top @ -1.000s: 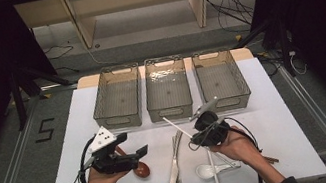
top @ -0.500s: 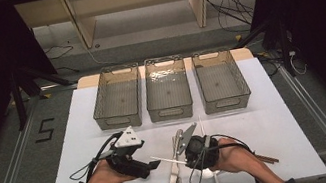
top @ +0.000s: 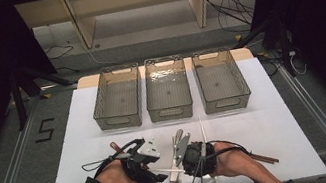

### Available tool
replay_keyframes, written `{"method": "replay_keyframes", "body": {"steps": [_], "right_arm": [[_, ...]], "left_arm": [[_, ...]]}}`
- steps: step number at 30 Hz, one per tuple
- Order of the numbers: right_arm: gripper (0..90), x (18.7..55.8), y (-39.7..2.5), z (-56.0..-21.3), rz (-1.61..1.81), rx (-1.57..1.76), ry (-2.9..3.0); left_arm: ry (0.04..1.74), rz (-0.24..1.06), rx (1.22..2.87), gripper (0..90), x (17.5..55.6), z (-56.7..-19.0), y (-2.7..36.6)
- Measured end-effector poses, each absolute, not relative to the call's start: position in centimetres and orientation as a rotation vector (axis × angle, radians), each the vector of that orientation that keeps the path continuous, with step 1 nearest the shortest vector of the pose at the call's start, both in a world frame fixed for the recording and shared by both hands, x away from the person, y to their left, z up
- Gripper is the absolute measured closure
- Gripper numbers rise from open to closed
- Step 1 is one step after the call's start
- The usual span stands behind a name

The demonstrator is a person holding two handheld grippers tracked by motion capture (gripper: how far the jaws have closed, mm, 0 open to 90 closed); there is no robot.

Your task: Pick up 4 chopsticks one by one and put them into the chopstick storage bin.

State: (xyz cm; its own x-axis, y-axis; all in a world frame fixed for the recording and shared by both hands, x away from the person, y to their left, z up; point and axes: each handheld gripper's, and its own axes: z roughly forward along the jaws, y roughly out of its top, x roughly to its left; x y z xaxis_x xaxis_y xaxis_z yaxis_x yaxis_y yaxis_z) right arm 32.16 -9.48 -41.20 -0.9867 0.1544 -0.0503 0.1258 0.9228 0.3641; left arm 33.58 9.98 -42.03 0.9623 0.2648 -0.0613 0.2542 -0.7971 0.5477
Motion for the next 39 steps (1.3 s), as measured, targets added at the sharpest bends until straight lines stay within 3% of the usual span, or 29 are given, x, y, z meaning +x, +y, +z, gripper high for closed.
{"method": "replay_keyframes", "body": {"steps": [4, 24, 33, 39], "right_arm": [[85.6, 31.9, -9.3, -41.2, 0.551, 0.172, 3.007], [85.6, 30.8, -8.5, -41.5, 0.512, 0.040, 3.018], [85.6, 30.7, -8.2, -41.6, 0.518, -0.019, 3.003], [85.4, 30.4, -8.4, -41.6, 0.517, -0.038, 3.005]], "left_arm": [[0.335, -0.006, 2.560, 46.0, 33.4, -42.2, 9.7], [0.275, -0.189, 2.630, 68.3, 33.4, -43.1, 8.7], [0.222, -0.221, 2.640, 80.7, 33.2, -43.2, 8.4], [0.200, -0.231, 2.620, 84.1, 32.9, -43.1, 8.4]]}}
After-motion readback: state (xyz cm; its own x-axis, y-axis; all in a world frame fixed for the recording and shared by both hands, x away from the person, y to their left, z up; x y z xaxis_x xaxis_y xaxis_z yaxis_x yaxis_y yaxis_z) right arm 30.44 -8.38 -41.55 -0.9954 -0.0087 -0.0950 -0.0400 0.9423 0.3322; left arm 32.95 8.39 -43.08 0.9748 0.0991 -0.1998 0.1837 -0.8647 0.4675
